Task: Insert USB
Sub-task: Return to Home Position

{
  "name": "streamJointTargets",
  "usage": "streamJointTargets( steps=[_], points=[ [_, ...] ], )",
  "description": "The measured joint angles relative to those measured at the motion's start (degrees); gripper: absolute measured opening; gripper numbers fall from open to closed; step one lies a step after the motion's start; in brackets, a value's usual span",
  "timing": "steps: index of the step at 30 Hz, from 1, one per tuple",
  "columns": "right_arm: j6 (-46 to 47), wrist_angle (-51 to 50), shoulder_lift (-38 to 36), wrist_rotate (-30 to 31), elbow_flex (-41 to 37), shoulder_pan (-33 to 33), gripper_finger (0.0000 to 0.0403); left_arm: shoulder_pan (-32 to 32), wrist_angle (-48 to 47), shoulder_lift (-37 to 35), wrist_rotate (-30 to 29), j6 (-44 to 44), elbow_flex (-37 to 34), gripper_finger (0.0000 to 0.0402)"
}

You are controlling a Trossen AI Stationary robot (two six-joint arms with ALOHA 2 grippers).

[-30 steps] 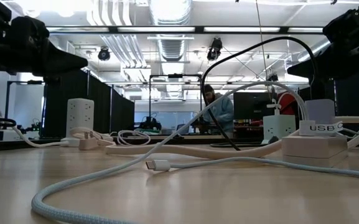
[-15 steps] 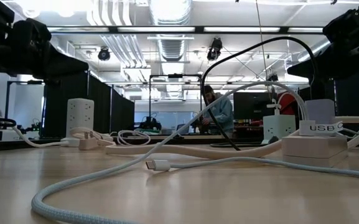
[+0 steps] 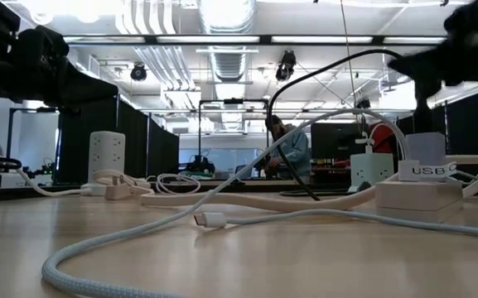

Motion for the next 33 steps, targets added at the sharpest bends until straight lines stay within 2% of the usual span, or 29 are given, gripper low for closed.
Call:
streamJointTargets(
  steps=[5,33],
  points=[
    [0.1,7.8,0.0,0.3,0.0,0.0,0.0000,0.0,0.0,0.6,0.0,0.0,0.0,0.0022],
    [0.1,6.2,1.7,0.3,-0.1,0.0,0.0000,0.0,-0.3,3.6,0.0,0.0,0.0,0.0023]
  ],
)
